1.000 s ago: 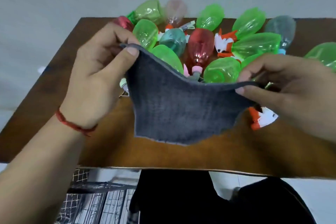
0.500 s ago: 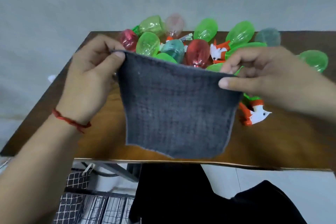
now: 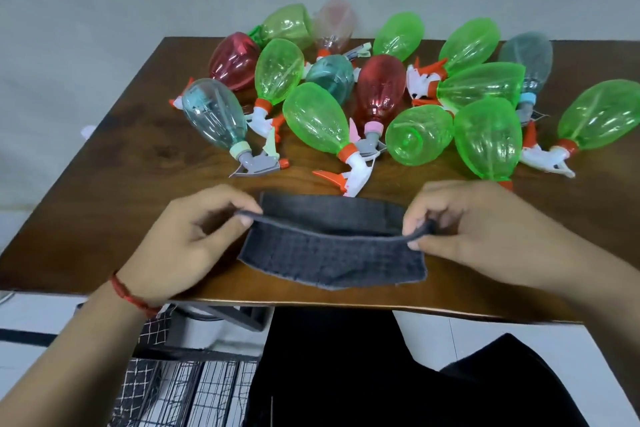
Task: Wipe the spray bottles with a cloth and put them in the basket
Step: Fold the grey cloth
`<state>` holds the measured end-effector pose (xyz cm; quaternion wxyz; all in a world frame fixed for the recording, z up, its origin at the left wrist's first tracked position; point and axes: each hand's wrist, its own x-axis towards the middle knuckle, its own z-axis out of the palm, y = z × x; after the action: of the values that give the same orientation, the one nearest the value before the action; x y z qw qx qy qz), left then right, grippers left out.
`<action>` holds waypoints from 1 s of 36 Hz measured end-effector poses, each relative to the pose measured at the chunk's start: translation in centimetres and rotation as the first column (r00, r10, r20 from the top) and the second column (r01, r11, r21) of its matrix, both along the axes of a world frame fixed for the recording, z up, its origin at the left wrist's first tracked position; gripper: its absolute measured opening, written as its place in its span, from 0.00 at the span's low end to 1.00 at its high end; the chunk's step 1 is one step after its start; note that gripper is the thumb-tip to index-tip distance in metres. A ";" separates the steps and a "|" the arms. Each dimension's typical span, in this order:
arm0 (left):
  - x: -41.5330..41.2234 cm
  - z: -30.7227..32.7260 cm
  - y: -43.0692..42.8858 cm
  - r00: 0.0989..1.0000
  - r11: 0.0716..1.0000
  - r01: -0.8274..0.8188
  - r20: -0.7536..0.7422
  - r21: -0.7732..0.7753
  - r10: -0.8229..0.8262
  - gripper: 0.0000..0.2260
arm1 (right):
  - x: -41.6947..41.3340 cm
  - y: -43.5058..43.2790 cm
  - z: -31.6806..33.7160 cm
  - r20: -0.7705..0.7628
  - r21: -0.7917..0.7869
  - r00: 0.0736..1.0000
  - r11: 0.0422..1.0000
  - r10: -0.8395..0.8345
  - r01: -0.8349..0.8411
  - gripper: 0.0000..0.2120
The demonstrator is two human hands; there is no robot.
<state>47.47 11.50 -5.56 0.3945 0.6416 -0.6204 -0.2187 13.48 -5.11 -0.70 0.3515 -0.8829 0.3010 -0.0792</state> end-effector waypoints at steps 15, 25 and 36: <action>1.6 -1.8 3.0 0.907 0.989 0.143 0.396 0.037 -0.146 0.06 | -1.9 2.8 -3.5 0.010 -0.077 0.995 0.992 0.103 -0.102 0.10; 0.6 -0.6 2.8 0.769 0.978 0.197 0.608 0.066 -0.196 0.09 | -2.2 4.2 -4.7 0.017 -0.326 0.990 0.937 0.139 -0.126 0.06; -2.3 -0.9 1.4 0.756 0.966 0.258 0.616 0.027 -0.219 0.07 | -2.1 3.3 -2.7 0.247 0.306 0.953 0.947 -0.175 0.095 0.09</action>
<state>45.19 12.90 -6.42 0.1591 0.5813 -0.7975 -0.0282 11.40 -1.86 -3.45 0.5091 -0.7794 0.3188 -0.1781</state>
